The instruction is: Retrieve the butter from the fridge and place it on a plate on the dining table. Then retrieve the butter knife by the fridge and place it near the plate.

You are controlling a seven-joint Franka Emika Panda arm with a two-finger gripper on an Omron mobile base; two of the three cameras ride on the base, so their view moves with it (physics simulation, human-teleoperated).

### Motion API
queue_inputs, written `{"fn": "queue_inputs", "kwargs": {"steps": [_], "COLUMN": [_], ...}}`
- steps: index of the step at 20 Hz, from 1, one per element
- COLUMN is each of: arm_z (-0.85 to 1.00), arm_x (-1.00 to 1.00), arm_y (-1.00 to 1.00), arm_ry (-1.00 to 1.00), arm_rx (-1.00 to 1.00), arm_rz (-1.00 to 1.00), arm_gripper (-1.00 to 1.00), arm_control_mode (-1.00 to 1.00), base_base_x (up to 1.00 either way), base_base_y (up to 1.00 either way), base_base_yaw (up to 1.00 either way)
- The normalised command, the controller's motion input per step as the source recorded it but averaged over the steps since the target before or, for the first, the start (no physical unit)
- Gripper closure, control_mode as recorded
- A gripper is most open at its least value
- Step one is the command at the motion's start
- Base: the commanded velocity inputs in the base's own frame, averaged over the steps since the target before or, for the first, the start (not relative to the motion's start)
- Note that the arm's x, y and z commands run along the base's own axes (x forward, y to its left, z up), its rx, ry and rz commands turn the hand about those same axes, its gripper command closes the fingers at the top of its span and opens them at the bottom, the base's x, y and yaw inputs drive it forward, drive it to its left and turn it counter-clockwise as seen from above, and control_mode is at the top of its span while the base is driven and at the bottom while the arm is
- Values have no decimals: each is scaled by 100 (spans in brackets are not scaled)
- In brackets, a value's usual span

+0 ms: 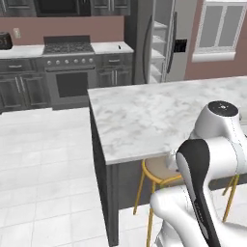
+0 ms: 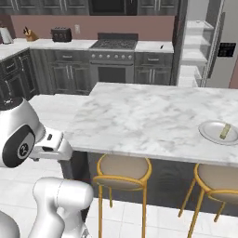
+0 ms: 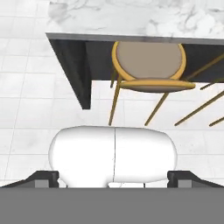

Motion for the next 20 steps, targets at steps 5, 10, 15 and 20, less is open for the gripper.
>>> {"fn": "queue_inputs", "kwargs": {"steps": [5, 10, 15, 20], "arm_z": [0, 0, 0, 0], "arm_x": [0, 0, 0, 0], "arm_y": [0, 0, 0, 0], "arm_ry": [0, 0, 0, 0], "arm_rx": [0, 0, 0, 0], "arm_rz": [0, 0, 0, 0], "arm_gripper": [-100, -100, -100, -100], "arm_control_mode": [100, 100, 100, 100], "base_base_x": [-11, 1, 48, 97], "base_base_y": [100, 100, 100, 100], "base_base_yaw": [-1, -5, -13, -40]}}
